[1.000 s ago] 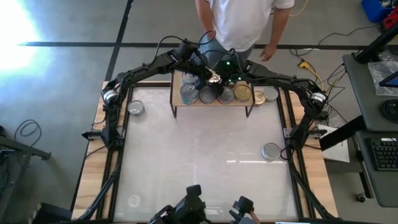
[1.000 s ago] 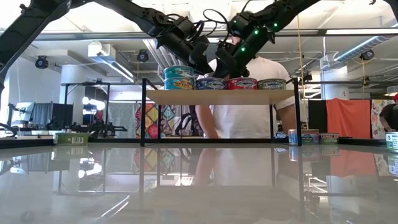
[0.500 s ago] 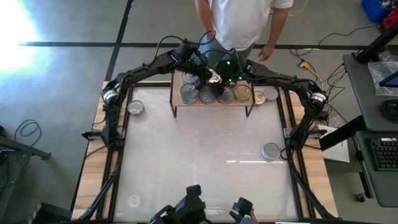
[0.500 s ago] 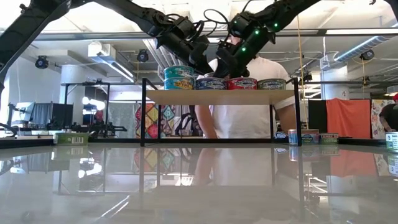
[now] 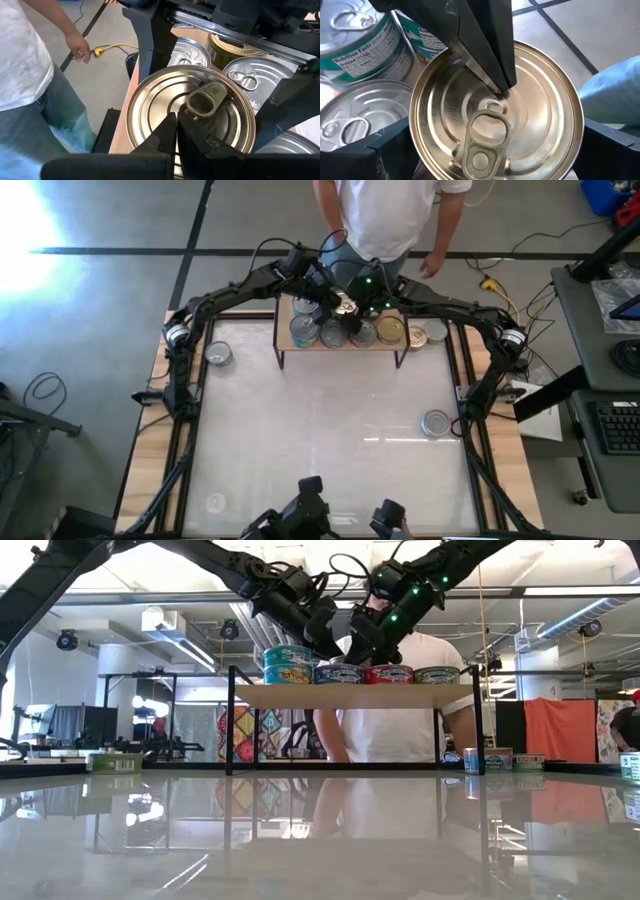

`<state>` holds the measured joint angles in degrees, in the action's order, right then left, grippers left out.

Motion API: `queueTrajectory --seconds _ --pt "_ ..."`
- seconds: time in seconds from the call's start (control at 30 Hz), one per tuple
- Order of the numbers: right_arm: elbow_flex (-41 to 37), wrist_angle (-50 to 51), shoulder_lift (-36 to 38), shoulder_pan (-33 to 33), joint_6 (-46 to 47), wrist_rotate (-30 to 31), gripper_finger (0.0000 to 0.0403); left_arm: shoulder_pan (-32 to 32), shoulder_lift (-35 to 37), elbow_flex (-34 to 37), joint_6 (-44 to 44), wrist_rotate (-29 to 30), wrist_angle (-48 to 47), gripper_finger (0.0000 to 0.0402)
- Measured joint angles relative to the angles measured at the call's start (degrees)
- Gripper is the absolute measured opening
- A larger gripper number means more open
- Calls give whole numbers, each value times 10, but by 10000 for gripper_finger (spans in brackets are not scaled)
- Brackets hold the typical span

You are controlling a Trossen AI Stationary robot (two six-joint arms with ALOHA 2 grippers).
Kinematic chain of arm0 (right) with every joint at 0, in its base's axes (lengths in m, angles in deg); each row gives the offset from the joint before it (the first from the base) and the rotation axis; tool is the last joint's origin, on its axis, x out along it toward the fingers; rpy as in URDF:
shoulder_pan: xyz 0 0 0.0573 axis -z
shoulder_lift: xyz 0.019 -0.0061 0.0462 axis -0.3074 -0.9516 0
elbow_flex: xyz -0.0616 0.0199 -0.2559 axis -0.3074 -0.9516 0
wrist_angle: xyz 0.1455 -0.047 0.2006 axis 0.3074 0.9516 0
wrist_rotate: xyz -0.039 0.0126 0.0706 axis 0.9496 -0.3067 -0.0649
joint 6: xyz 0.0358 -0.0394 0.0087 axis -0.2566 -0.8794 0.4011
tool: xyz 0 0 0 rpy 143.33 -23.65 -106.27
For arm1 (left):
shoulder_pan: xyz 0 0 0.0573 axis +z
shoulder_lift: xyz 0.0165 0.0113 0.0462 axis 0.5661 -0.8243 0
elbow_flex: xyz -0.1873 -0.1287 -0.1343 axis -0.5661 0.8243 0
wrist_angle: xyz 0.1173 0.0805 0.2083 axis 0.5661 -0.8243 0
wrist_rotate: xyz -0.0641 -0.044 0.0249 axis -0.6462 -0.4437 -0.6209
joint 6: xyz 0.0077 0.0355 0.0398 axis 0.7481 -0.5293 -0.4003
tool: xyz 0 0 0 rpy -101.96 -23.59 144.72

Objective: Stack canned seafood by type on shelf
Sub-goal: Stack the middle blue-pink tuna can on top of the blue tuna can on the shelf

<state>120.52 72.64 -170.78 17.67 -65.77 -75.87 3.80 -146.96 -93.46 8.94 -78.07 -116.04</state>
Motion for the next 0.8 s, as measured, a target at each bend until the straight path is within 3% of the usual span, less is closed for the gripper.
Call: queueTrajectory --seconds 0.27,0.5,0.8 --pt "0 -11 1 0 44 -7 400 0 1 0 0 4 -2 0" --pt "1 29 8 -8 -59 51 400 0 0 0 0 2 -2 0" --pt "-6 -6 8 -3 19 5 400 1 1 0 0 9 -5 0"
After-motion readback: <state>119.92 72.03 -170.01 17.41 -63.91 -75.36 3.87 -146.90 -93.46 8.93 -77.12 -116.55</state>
